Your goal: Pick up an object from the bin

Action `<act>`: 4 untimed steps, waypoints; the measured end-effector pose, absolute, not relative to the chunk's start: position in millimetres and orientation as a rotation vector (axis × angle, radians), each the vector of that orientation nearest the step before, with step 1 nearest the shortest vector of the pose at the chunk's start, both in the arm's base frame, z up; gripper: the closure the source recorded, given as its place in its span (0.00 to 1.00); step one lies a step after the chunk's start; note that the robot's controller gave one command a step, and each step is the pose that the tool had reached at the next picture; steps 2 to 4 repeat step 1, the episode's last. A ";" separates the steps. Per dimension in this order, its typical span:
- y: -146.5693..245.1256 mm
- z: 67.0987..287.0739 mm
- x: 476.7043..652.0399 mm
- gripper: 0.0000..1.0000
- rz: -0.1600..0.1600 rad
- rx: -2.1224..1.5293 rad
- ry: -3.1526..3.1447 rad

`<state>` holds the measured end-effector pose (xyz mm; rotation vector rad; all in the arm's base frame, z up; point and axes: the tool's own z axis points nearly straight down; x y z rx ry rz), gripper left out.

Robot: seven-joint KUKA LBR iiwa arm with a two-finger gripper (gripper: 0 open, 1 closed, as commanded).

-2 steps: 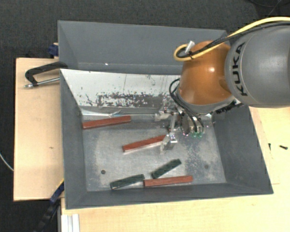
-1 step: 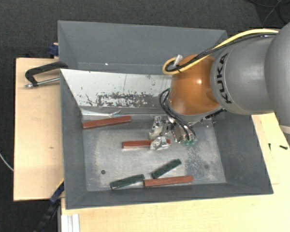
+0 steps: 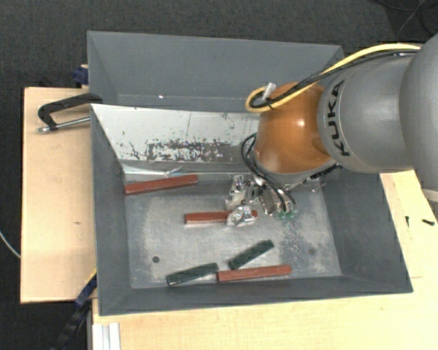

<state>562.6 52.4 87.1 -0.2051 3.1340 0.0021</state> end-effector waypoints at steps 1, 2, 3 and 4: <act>67.9 202.7 558.2 1.00 0.002 -0.234 3.128; 67.9 202.7 558.2 1.00 0.002 -0.234 3.128; 67.9 202.7 558.2 1.00 0.002 -0.234 3.128; 67.9 202.7 558.2 1.00 0.002 -0.234 3.128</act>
Offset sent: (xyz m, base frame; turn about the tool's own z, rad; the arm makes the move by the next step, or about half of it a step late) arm 0.0000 0.0000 0.0000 0.0000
